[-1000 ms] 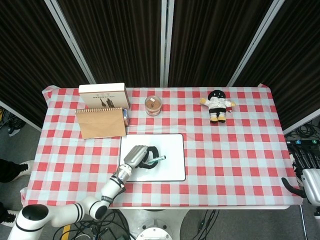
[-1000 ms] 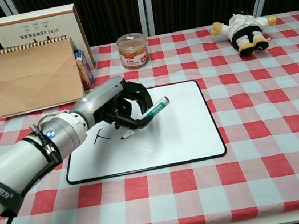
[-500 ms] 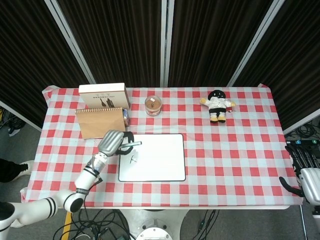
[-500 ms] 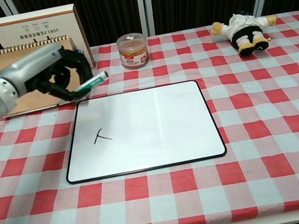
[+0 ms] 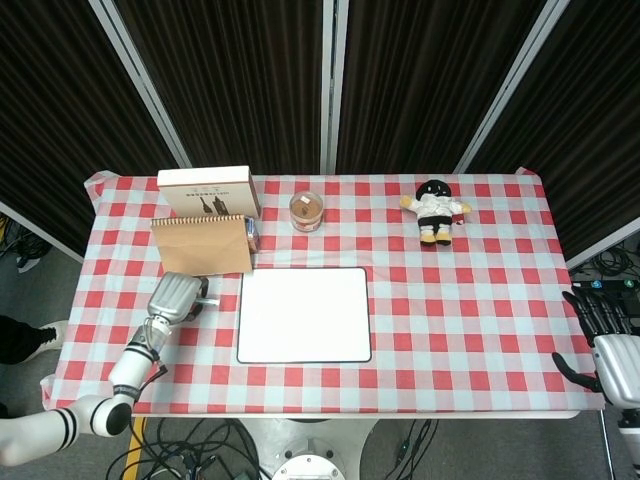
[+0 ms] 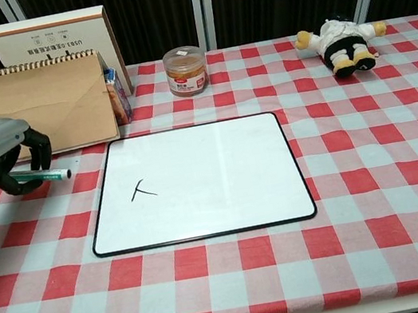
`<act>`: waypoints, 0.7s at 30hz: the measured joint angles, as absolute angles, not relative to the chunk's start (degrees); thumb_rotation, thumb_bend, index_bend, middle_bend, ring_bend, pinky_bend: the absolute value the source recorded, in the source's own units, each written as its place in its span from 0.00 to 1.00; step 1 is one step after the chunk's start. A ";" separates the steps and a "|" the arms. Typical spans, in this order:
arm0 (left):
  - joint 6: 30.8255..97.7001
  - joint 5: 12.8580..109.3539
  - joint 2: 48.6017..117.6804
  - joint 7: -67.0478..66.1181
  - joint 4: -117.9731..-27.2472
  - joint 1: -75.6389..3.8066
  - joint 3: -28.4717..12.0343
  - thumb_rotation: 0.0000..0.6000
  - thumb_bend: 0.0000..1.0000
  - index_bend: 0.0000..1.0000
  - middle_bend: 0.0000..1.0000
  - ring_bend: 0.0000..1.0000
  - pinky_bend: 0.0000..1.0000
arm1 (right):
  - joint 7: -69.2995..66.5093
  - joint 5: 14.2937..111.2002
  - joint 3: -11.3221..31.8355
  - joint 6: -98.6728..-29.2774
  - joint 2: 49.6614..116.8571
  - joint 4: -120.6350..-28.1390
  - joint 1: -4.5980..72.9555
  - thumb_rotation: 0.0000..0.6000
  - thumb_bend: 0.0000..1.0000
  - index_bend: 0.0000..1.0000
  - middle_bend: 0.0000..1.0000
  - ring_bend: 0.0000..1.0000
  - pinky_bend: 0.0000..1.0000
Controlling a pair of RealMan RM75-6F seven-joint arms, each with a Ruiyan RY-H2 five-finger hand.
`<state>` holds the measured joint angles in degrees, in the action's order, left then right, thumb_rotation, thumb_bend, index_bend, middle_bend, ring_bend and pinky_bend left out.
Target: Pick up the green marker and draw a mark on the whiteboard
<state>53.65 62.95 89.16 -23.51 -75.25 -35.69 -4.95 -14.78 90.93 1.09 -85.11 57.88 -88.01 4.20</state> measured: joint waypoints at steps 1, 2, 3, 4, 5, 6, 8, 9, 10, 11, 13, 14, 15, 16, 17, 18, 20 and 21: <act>53.25 61.93 89.04 -24.39 -75.59 -35.79 -4.94 1.00 0.39 0.28 0.36 0.61 0.55 | -14.76 90.86 1.08 -85.24 57.87 -88.01 4.09 1.00 0.20 0.00 0.03 0.00 0.00; 53.09 61.23 88.95 -25.12 -75.91 -35.86 -4.96 1.00 0.36 0.22 0.31 0.59 0.53 | -14.74 90.83 1.07 -85.34 57.86 -88.01 4.01 1.00 0.20 0.00 0.03 0.00 0.00; 53.06 60.59 88.83 -25.92 -76.31 -35.91 -5.01 1.00 0.33 0.19 0.28 0.57 0.53 | -14.75 90.81 1.06 -85.46 57.84 -88.01 3.92 1.00 0.20 0.00 0.03 0.00 0.00; 53.23 59.77 88.64 -26.98 -77.08 -35.93 -5.13 1.00 0.31 0.17 0.27 0.55 0.52 | -14.77 90.78 1.04 -85.65 57.79 -88.01 3.80 1.00 0.20 0.00 0.03 0.00 0.00; 53.61 59.33 88.47 -27.58 -77.78 -35.88 -5.25 1.00 0.28 0.16 0.25 0.52 0.52 | -14.81 90.75 1.03 -85.80 57.75 -88.00 3.69 1.00 0.20 0.00 0.03 0.00 0.00; 54.22 59.07 88.26 -27.93 -78.50 -35.76 -5.36 1.00 0.26 0.16 0.24 0.48 0.52 | -14.84 90.71 1.01 -85.96 57.69 -87.99 3.56 1.00 0.20 0.00 0.03 0.00 0.00; 56.39 59.01 87.44 -28.20 -80.60 -35.19 -5.58 1.00 0.24 0.15 0.23 0.40 0.52 | -14.90 90.61 0.96 -86.37 57.53 -87.99 3.22 1.00 0.20 0.00 0.03 0.00 0.00; 57.59 59.20 86.90 -28.11 -81.70 -34.78 -5.65 1.00 0.24 0.15 0.23 0.37 0.52 | -14.93 90.56 0.94 -86.57 57.47 -87.98 3.06 1.00 0.20 0.00 0.03 0.00 0.00; 59.41 59.67 85.97 -27.79 -83.20 -34.06 -5.70 1.00 0.24 0.15 0.23 0.35 0.51 | -14.96 90.45 0.92 -86.86 57.39 -87.95 2.81 1.00 0.20 0.00 0.03 0.00 0.00; 60.93 60.20 85.16 -27.36 -84.28 -33.39 -5.72 1.00 0.24 0.16 0.23 0.35 0.50 | -14.99 90.38 0.90 -87.09 57.36 -87.91 2.61 1.00 0.20 0.00 0.03 0.00 0.00; 64.95 61.90 83.04 -25.51 -86.48 -31.32 -5.67 1.00 0.23 0.16 0.23 0.33 0.45 | -15.16 90.24 0.86 -87.62 57.37 -87.72 2.18 1.00 0.21 0.00 0.02 0.00 0.00; 66.82 62.74 82.10 -24.28 -87.25 -30.25 -5.61 1.00 0.23 0.16 0.23 0.31 0.42 | -15.27 90.20 0.84 -87.83 57.41 -87.59 2.00 1.00 0.21 0.00 0.02 0.00 0.00; 68.71 63.55 81.17 -22.82 -87.87 -29.11 -5.53 1.00 0.22 0.16 0.23 0.30 0.38 | -15.38 90.17 0.83 -88.02 57.51 -87.43 1.85 1.00 0.21 0.00 0.01 0.00 0.00; 71.23 64.60 79.93 -20.59 -88.53 -27.44 -5.39 1.00 0.22 0.16 0.23 0.29 0.35 | -15.48 90.12 0.82 -88.27 57.71 -87.21 1.68 1.00 0.21 0.00 0.01 0.00 0.00; 73.11 65.39 79.01 -18.75 -88.90 -26.07 -5.22 1.00 0.21 0.16 0.22 0.27 0.30 | -15.50 90.07 0.83 -88.41 57.92 -87.03 1.56 1.00 0.21 0.00 0.00 0.00 0.00; 74.91 66.22 78.10 -16.83 -89.17 -24.64 -4.99 1.00 0.20 0.16 0.22 0.25 0.27 | -15.49 90.05 0.82 -88.54 58.16 -86.86 1.45 1.00 0.21 0.00 0.00 0.00 0.00; 78.85 68.12 75.98 -12.32 -89.48 -20.94 -4.19 1.00 0.19 0.16 0.22 0.22 0.22 | -15.35 90.23 0.79 -89.05 58.73 -86.58 1.21 1.00 0.21 0.00 0.00 0.00 0.00; 80.44 68.95 75.08 -10.66 -89.51 -19.25 -3.72 1.00 0.18 0.16 0.22 0.21 0.20 | -15.26 90.43 0.77 -89.34 58.96 -86.51 1.11 1.00 0.21 0.00 0.00 0.00 0.00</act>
<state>80.44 68.95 75.08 -10.66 -89.51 -19.25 -3.72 -15.26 90.43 0.77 -89.34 58.96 -86.51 1.11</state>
